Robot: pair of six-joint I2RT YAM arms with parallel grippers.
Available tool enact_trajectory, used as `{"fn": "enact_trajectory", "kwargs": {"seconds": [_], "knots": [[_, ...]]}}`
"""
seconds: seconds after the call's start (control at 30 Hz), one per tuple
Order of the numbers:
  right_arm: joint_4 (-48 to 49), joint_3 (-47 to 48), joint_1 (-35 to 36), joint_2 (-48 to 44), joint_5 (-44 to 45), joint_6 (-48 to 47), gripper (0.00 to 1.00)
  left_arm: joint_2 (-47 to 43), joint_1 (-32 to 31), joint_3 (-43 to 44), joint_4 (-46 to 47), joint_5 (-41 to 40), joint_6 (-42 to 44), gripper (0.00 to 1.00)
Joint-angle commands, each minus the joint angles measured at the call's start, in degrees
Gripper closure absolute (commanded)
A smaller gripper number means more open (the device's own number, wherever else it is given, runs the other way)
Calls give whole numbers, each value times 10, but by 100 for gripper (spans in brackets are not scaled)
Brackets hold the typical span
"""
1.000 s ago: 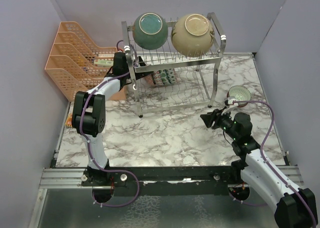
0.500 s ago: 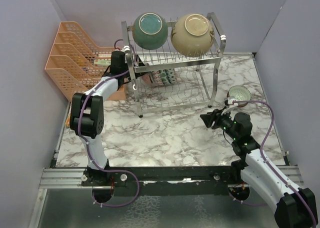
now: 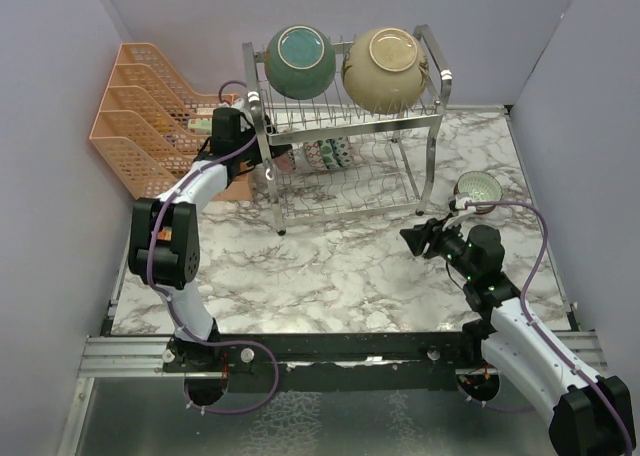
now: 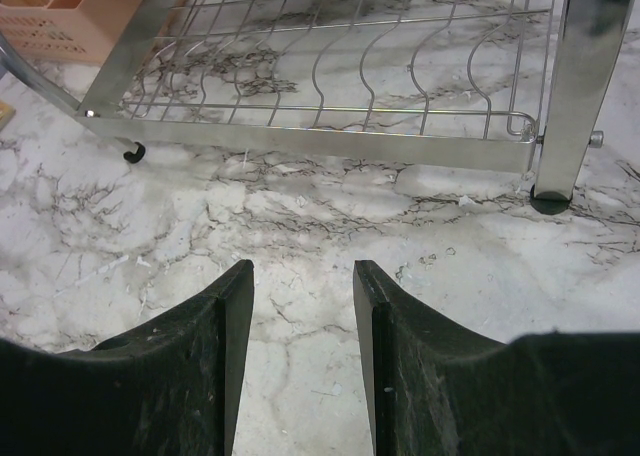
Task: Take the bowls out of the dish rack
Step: Pick up the bowl from the dish rack, then place the bowl with the bowl.
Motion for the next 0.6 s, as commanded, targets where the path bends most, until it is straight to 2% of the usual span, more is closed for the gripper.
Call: {"fn": "enact_trajectory", "kwargs": {"seconds": [0.0,0.57], "knots": [[18,-9,3,0,-6,4,55,-54,12,-30,36,-6,4,55],[11,-6,3,-9,-4,3,55,-171,78,-139,63,-9,-38,55]]}}
